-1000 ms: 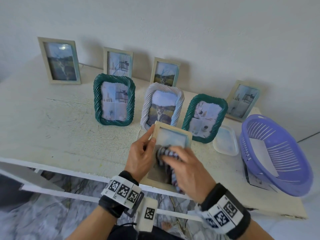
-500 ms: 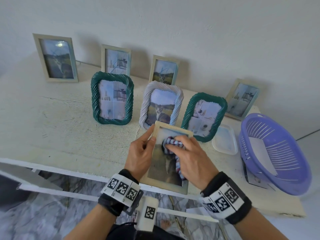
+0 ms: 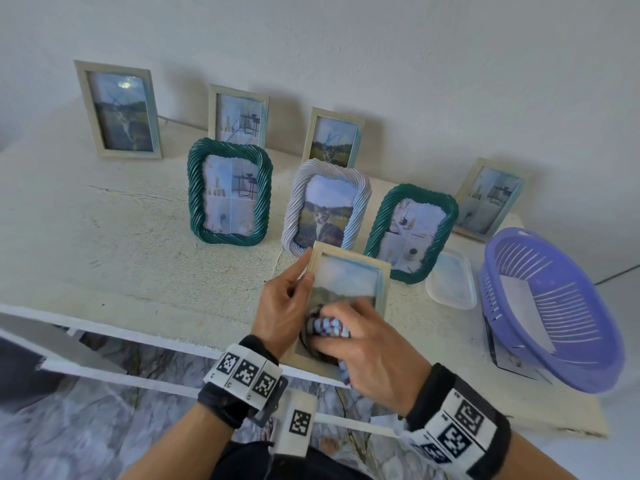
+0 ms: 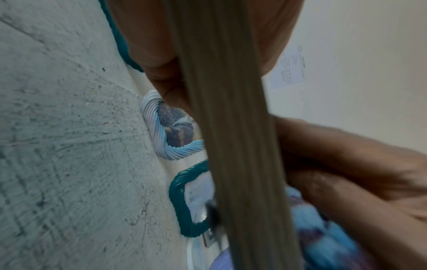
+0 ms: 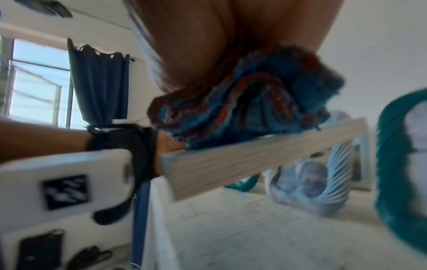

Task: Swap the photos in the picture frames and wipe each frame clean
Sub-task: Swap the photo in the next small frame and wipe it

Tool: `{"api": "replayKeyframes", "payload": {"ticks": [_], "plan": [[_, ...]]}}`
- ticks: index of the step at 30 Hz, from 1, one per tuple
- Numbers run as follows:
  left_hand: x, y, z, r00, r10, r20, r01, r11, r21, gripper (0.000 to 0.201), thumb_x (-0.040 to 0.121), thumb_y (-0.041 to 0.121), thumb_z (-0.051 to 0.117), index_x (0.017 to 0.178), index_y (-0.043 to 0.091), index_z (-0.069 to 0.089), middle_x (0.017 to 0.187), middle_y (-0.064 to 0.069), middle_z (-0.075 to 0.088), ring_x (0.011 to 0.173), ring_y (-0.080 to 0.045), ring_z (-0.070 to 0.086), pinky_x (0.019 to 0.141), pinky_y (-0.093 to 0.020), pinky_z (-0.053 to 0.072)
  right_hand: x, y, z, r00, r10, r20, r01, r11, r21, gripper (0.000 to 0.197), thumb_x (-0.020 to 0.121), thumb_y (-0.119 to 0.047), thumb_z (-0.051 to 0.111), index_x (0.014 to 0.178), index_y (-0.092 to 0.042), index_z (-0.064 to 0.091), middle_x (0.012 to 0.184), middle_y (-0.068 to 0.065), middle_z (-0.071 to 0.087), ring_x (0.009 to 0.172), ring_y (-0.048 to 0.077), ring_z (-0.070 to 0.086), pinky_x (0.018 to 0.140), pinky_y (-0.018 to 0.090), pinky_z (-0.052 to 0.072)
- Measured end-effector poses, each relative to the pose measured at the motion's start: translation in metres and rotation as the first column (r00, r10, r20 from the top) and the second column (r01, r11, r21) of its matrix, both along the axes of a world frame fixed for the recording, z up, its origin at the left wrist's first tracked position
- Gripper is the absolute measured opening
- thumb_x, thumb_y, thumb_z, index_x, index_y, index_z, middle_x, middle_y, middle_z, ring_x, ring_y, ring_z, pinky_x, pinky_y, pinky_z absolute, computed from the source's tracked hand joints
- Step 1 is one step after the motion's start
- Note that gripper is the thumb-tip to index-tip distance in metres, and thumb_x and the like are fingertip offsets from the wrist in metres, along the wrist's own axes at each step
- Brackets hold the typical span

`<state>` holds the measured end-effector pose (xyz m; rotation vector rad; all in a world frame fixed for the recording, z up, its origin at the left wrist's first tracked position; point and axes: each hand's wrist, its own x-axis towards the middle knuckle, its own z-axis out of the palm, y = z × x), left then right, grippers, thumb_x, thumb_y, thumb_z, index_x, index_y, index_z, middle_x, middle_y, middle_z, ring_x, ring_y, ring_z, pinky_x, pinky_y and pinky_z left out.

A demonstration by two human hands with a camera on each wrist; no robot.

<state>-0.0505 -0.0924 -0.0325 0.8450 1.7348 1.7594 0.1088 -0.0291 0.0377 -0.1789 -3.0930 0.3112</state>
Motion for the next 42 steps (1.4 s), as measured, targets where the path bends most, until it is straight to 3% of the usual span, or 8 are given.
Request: {"api": "replayKeyframes", "payload": {"ticks": [6,11,13,17,23,30,37,42], "plan": [[-0.003,0.002,-0.006,0.996,-0.022,0.085,0.024,0.999,-0.024,0.050,0.085,0.055,0.053,0.134,0.046,0.050,0.085,-0.007,0.054,0.074,-0.022,0.046,0.066,-0.045,0.045,-0.006,0.032,0.009,0.981,-0.176,-0.088,0.181,0.982,0.061,0.037,0.071,-0.007,0.075,0.103,-0.024,0.073,0.117,0.007,0.055,0.092,0.026,0.045,0.079,0.039,0.052],[-0.006,-0.007,0.001,0.999,0.038,0.004,-0.038,0.999,-0.010,0.038,0.099,0.022,0.052,0.136,0.028,0.052,0.057,-0.003,0.030,0.048,-0.009,0.026,0.044,-0.018,0.026,0.007,0.012,0.008,0.999,-0.008,-0.037,0.009,1.000,0.016,0.032,0.069,-0.006,0.075,0.095,-0.025,0.075,0.114,0.002,0.061,0.091,0.023,0.048,0.073,0.030,0.052],[-0.005,-0.007,0.002,0.999,0.039,0.007,-0.039,0.999,-0.032,0.039,0.100,0.014,0.049,0.138,0.023,0.050,0.056,-0.005,0.026,0.045,-0.009,0.022,0.042,-0.018,0.022,0.002,0.029,0.011,0.993,-0.070,-0.094,0.075,0.996,0.053,0.032,0.065,-0.005,0.079,0.091,-0.023,0.077,0.108,0.003,0.064,0.085,0.025,0.049,0.068,0.031,0.052],[-0.009,-0.003,0.002,0.997,-0.004,0.071,0.005,1.000,-0.007,0.039,0.094,0.035,0.054,0.133,0.039,0.054,0.069,-0.010,0.044,0.058,-0.022,0.034,0.054,-0.034,0.033,-0.007,0.029,0.011,0.982,-0.139,-0.132,0.153,0.982,0.108,0.024,0.073,-0.012,0.066,0.093,-0.022,0.076,0.107,0.006,0.063,0.086,0.026,0.047,0.074,0.037,0.051],[-0.007,-0.010,0.004,0.996,0.070,-0.060,-0.074,0.995,-0.063,0.039,0.100,0.011,0.047,0.138,0.024,0.047,0.049,0.010,0.023,0.041,-0.004,0.019,0.039,-0.014,0.020,0.002,0.027,0.005,0.995,-0.046,-0.085,0.045,0.999,-0.004,0.028,0.077,-0.018,0.053,0.091,-0.024,0.077,0.105,0.002,0.066,0.084,0.022,0.049,0.068,0.031,0.052],[-0.010,-0.006,0.008,1.000,-0.004,0.019,0.004,1.000,-0.012,0.038,0.100,0.018,0.049,0.135,0.033,0.050,0.058,-0.004,0.043,0.052,-0.017,0.032,0.051,-0.026,0.033,-0.008,0.052,0.007,0.980,-0.136,-0.145,0.150,0.985,0.091,0.037,0.066,-0.003,0.074,0.099,-0.020,0.075,0.106,0.009,0.062,0.086,0.029,0.048,0.075,0.037,0.049],[-0.019,-0.005,0.003,0.998,0.056,-0.033,-0.057,0.998,-0.033,0.038,0.100,0.015,0.048,0.137,0.026,0.049,0.049,0.009,0.026,0.043,-0.008,0.021,0.040,-0.018,0.020,0.007,0.017,-0.008,0.997,-0.004,-0.078,-0.002,0.998,-0.069,0.038,0.082,-0.011,0.043,0.099,-0.025,0.074,0.109,0.002,0.060,0.089,0.022,0.047,0.077,0.027,0.047],[-0.012,0.001,0.000,0.996,-0.048,0.074,0.045,0.998,0.039,0.037,0.094,0.037,0.054,0.130,0.046,0.054,0.071,-0.011,0.051,0.063,-0.023,0.042,0.058,-0.039,0.039,-0.013,0.058,0.001,0.969,-0.203,-0.142,0.211,0.976,0.047,0.042,0.068,0.003,0.073,0.104,-0.018,0.073,0.108,0.010,0.062,0.090,0.030,0.049,0.078,0.040,0.052]]}}
